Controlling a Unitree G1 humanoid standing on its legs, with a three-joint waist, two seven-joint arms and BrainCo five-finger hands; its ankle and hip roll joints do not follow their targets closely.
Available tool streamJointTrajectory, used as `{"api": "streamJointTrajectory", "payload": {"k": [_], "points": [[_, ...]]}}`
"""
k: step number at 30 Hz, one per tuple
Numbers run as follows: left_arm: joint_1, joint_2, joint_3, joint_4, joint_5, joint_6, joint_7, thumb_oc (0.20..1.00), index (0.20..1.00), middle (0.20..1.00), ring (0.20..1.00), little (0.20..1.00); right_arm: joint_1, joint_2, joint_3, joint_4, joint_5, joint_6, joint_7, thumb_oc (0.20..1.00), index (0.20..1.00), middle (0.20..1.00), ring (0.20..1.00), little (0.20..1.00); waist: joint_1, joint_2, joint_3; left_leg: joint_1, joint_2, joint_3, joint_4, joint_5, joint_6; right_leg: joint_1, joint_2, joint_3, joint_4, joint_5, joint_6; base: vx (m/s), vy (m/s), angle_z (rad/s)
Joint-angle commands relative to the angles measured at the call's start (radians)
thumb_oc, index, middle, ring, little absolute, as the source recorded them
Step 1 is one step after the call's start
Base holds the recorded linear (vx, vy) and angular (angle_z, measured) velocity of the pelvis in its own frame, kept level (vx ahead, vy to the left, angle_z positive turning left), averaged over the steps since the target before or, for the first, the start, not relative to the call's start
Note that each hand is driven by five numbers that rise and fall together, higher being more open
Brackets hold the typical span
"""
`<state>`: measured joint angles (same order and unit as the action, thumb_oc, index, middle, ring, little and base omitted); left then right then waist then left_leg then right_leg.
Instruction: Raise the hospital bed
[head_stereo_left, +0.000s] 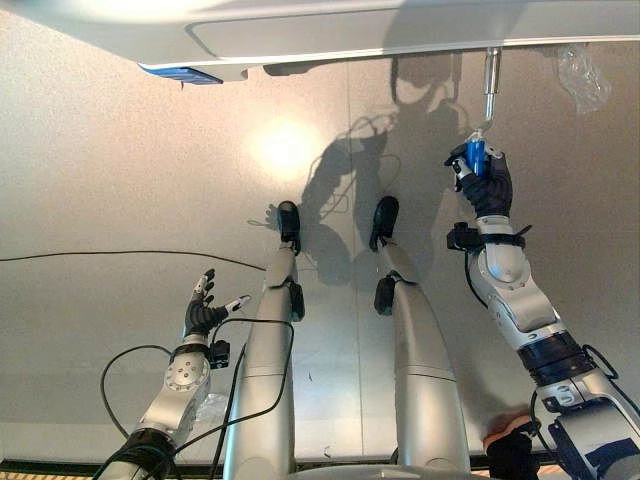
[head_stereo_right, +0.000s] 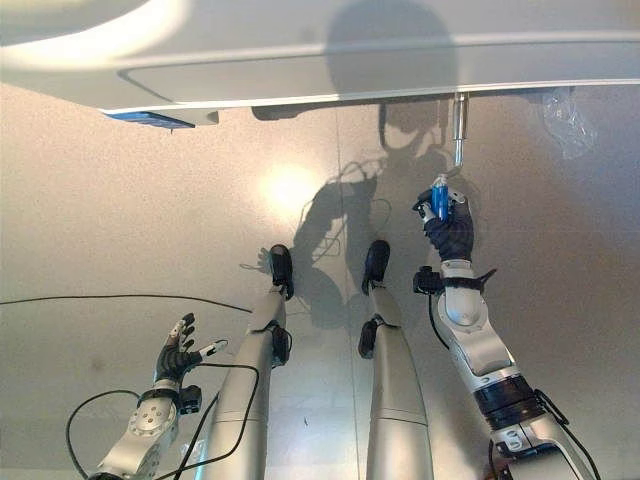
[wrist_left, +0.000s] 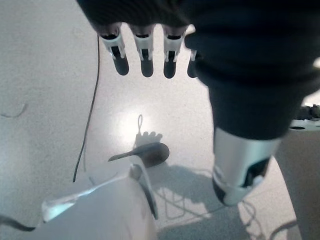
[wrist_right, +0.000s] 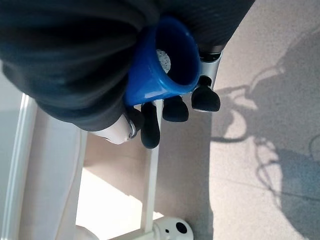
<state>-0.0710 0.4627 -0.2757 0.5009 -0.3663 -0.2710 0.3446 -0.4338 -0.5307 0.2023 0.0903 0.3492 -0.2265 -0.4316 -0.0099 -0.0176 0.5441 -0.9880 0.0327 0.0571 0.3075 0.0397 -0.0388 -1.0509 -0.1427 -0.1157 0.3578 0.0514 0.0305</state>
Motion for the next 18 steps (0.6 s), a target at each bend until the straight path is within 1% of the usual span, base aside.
{"api": "streamJointTrajectory", "payload": {"k": [1, 5, 7, 8, 11, 12, 13, 14, 15, 16, 17, 18], "points": [[0.109, 0.000, 0.028, 0.003, 0.023, -0.013, 0.014, 1.000, 1.000, 1.000, 1.000, 1.000, 0.047, -0.073, -0.018, -0.326, -0.130, -0.228, 0.023, 0.200, 0.200, 0.200, 0.200, 0.200, -0.012, 0.058, -0.024, -0.018, -0.006, -0.048, -0.012, 0.027, -0.017, -0.005, 0.007, -0.025, 0.023, 0.029, 0.087, 0.00, 0.000, 0.00], [0.104, -0.002, 0.026, 0.007, 0.023, -0.017, 0.014, 1.000, 1.000, 1.000, 1.000, 1.000, 0.062, -0.073, -0.052, -0.325, -0.111, -0.248, 0.013, 0.200, 0.200, 0.200, 0.200, 0.200, -0.013, 0.058, -0.024, -0.016, -0.008, -0.050, -0.012, 0.026, -0.018, -0.001, 0.004, -0.024, 0.022, 0.028, 0.087, 0.00, 0.000, 0.00], [0.104, -0.002, 0.025, 0.007, 0.023, -0.017, 0.014, 1.000, 1.000, 1.000, 1.000, 1.000, 0.062, -0.073, -0.053, -0.325, -0.110, -0.248, 0.013, 0.200, 0.200, 0.200, 0.200, 0.200, -0.012, 0.058, -0.024, -0.016, -0.008, -0.050, -0.012, 0.026, -0.018, -0.001, 0.004, -0.024, 0.022, 0.028, 0.087, 0.00, 0.000, 0.00], [0.098, -0.001, 0.023, 0.004, 0.019, -0.019, 0.018, 1.000, 1.000, 1.000, 1.000, 1.000, 0.071, -0.048, -0.083, -0.311, -0.079, -0.267, -0.003, 0.200, 0.200, 0.200, 0.200, 0.200, -0.014, 0.063, -0.024, -0.014, -0.008, -0.051, -0.013, 0.027, -0.019, -0.001, 0.004, -0.023, 0.024, 0.027, 0.087, 0.00, 0.000, 0.00], [0.094, -0.001, 0.023, 0.007, 0.016, -0.021, 0.018, 1.000, 1.000, 1.000, 1.000, 1.000, 0.076, -0.040, -0.110, -0.303, -0.070, -0.275, -0.016, 0.200, 0.200, 0.200, 0.200, 0.200, -0.015, 0.066, -0.024, -0.007, -0.008, -0.049, -0.017, 0.027, -0.019, 0.001, 0.005, -0.021, 0.024, 0.024, 0.087, 0.00, -0.003, -0.01], [0.092, -0.002, 0.023, 0.004, 0.010, -0.024, 0.016, 1.000, 1.000, 1.000, 1.000, 1.000, 0.076, -0.032, -0.140, -0.285, -0.050, -0.284, -0.028, 0.200, 0.200, 0.200, 0.200, 0.200, -0.017, 0.072, -0.024, -0.002, -0.008, -0.048, -0.024, 0.030, -0.021, 0.002, 0.007, -0.017, 0.023, 0.024, 0.087, -0.06, -0.006, -0.04], [0.089, -0.001, 0.027, -0.002, 0.006, -0.024, 0.015, 1.000, 1.000, 1.000, 1.000, 1.000, 0.071, -0.030, -0.158, -0.280, -0.040, -0.289, -0.037, 0.200, 0.200, 0.200, 0.200, 0.200, -0.019, 0.073, -0.024, -0.023, -0.009, -0.042, -0.030, 0.062, -0.017, -0.017, 0.004, -0.022, 0.012, 0.053, 0.078, -0.07, -0.011, -0.04], [0.092, 0.000, 0.025, -0.005, 0.003, -0.025, 0.012, 1.000, 1.000, 1.000, 1.000, 1.000, 0.071, -0.026, -0.175, -0.271, -0.026, -0.294, -0.041, 0.200, 0.200, 0.200, 0.200, 0.200, -0.020, 0.076, -0.024, -0.018, -0.009, -0.041, -0.032, 0.061, -0.017, -0.015, 0.005, -0.021, 0.013, 0.050, 0.077, 0.00, 0.000, 0.00], [0.098, 0.000, 0.023, -0.004, 0.003, -0.024, 0.012, 1.000, 1.000, 1.000, 1.000, 1.000, 0.076, -0.026, -0.173, -0.269, -0.025, -0.294, -0.041, 0.200, 0.200, 0.200, 0.200, 0.200, -0.018, 0.077, -0.024, 0.006, -0.007, -0.047, -0.029, 0.031, -0.022, 0.005, 0.008, -0.016, 0.024, 0.020, 0.086, 0.00, 0.000, 0.00], [0.092, 0.000, 0.025, -0.005, 0.003, -0.025, 0.012, 1.000, 1.000, 1.000, 1.000, 1.000, 0.071, -0.026, -0.175, -0.271, -0.025, -0.295, -0.041, 0.200, 0.200, 0.200, 0.200, 0.200, -0.020, 0.076, -0.024, -0.018, -0.009, -0.041, -0.032, 0.061, -0.017, -0.015, 0.005, -0.021, 0.013, 0.050, 0.077, 0.00, 0.000, 0.00], [0.097, -0.002, 0.025, -0.001, -0.009, -0.027, 0.002, 1.000, 1.000, 1.000, 1.000, 1.000, 0.079, -0.027, -0.222, -0.267, -0.026, -0.299, -0.062, 0.200, 0.200, 0.200, 0.200, 0.200, -0.024, 0.082, -0.024, -0.010, -0.006, -0.038, -0.039, 0.062, -0.019, -0.012, 0.008, -0.019, 0.016, 0.045, 0.077, -0.06, -0.019, 0.00], [0.094, -0.003, 0.024, 0.003, -0.016, -0.030, -0.003, 1.000, 1.000, 1.000, 1.000, 1.000, 0.081, -0.028, -0.236, -0.262, -0.021, -0.306, -0.066, 0.200, 0.200, 0.200, 0.200, 0.200, -0.024, 0.085, -0.024, -0.008, -0.006, -0.037, -0.042, 0.064, -0.020, -0.011, 0.009, -0.017, 0.014, 0.045, 0.077, -0.01, -0.037, -0.01]]}}
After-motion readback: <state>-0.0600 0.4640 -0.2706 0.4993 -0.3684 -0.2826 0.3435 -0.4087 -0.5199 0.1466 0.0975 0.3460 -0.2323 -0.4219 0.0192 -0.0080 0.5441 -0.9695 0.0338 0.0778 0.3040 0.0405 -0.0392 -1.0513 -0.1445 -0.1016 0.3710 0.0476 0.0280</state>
